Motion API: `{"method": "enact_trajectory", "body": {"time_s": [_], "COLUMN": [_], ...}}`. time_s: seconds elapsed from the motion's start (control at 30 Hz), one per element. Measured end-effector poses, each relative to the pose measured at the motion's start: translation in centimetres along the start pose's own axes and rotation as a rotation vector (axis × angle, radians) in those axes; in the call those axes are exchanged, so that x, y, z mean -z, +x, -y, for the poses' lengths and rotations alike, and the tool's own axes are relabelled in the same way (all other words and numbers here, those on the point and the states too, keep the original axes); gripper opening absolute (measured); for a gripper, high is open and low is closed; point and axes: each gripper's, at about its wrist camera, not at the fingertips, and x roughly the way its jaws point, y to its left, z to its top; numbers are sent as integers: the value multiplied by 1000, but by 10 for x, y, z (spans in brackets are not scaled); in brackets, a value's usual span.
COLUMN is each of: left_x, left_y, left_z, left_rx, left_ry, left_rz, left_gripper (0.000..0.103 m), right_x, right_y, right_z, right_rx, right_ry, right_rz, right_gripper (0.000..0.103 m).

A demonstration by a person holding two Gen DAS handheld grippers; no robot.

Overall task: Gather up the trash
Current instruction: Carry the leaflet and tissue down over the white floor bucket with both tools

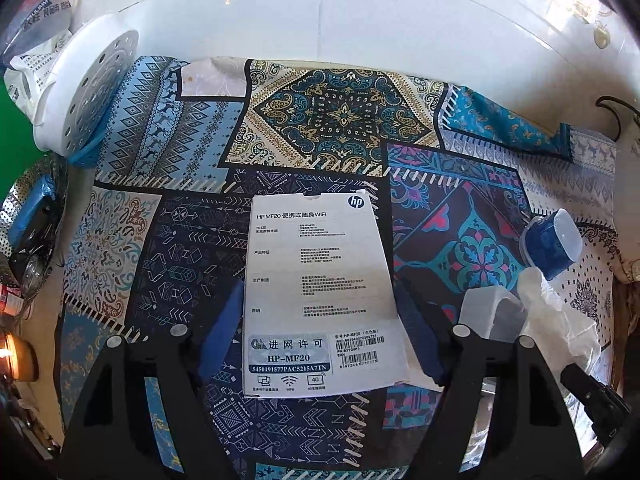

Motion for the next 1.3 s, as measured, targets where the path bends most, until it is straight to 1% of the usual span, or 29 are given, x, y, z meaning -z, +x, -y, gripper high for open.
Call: {"method": "enact_trajectory", "body": {"time_s": [0.1,0.23,0.4,0.57,0.67,0.87,1.07,1.17,1.3], "left_x": [8,28,63,100,116,143,173,198,237], "left_y": [-17,-39,-73,-107,-128,-177,-208,-218,-228], "left_z": [4,10,26,38,42,47,37,29,15], "left_rx": [6,20,5,7,14,4,63,73,95], "left_ry": [-14,-61,-97,-123,-123,-74,-57,-29,-5], "left_rz": [22,26,61,93,110,189,220,225,205], "left_gripper": [76,76,76,76,76,76,76,76,76], "right_x": [2,6,15,32,43,68,106,132,170], "right_y": [-21,-48,-80,-104,-118,-140,-159,-165,-168], "right_z": [3,7,9,9,10,3,-10,-17,-25], "right_rx": [-11,-45,-60,-85,-110,-133,-127,-108,-80], "right_ry": [-19,-55,-157,-251,-267,-289,-288,-287,-273], "right_rz": [38,64,90,88,90,118,146,153,142], "right_gripper": [6,6,6,6,6,6,6,6,6]}}
